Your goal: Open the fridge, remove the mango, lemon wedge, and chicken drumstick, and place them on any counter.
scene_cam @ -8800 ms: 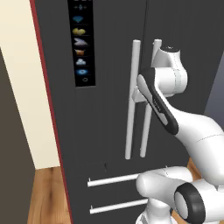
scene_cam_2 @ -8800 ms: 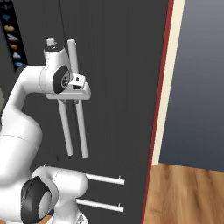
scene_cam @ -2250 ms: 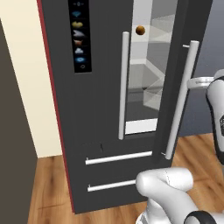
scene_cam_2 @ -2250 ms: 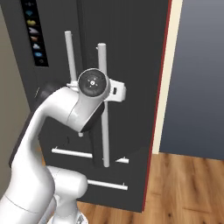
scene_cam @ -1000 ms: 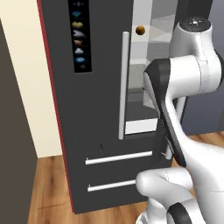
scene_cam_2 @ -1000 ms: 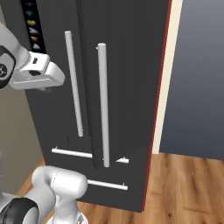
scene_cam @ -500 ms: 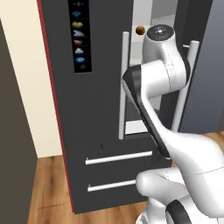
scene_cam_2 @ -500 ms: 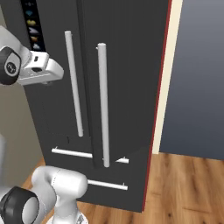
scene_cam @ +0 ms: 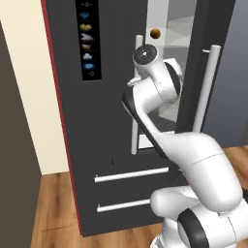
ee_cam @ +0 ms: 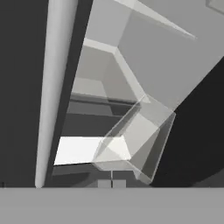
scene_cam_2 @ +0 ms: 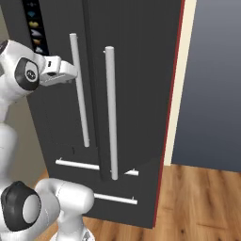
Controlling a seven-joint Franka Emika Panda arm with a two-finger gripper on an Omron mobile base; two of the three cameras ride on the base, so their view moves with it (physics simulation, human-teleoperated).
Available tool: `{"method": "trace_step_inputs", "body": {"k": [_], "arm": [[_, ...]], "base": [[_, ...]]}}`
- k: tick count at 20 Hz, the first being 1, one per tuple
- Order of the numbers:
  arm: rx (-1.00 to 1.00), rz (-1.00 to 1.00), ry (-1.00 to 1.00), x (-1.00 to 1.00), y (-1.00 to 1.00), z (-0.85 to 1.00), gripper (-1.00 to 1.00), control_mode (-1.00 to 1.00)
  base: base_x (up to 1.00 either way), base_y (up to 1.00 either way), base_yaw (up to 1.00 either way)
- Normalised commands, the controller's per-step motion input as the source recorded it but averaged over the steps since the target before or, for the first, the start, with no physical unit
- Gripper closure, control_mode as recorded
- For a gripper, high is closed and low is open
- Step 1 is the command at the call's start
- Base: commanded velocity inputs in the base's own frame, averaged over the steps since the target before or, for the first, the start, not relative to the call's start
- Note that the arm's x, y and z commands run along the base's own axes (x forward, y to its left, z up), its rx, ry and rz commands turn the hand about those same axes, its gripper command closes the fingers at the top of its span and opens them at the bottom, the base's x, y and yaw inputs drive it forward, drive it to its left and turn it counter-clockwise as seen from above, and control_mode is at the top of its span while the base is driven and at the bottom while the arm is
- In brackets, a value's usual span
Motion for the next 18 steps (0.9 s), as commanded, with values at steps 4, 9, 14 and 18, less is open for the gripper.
{"method": "trace_step_inputs", "body": {"k": [4, 9, 14, 18], "arm": [[-0.11, -0.21, 0.00, 0.84, -0.16, 0.00, 1.00, -1.00], [-0.11, -0.13, -0.05, 0.34, -0.55, 0.00, 1.00, -1.00], [-0.08, -0.07, -0.06, -0.01, -0.93, 0.01, 1.00, -1.00], [-0.08, -0.06, -0.04, -0.25, -1.00, 0.05, 1.00, -1.00]], "base": [[0.00, 0.00, 0.00], [0.00, 0.00, 0.00], [0.00, 0.00, 0.00], [0.00, 0.00, 0.00]]}}
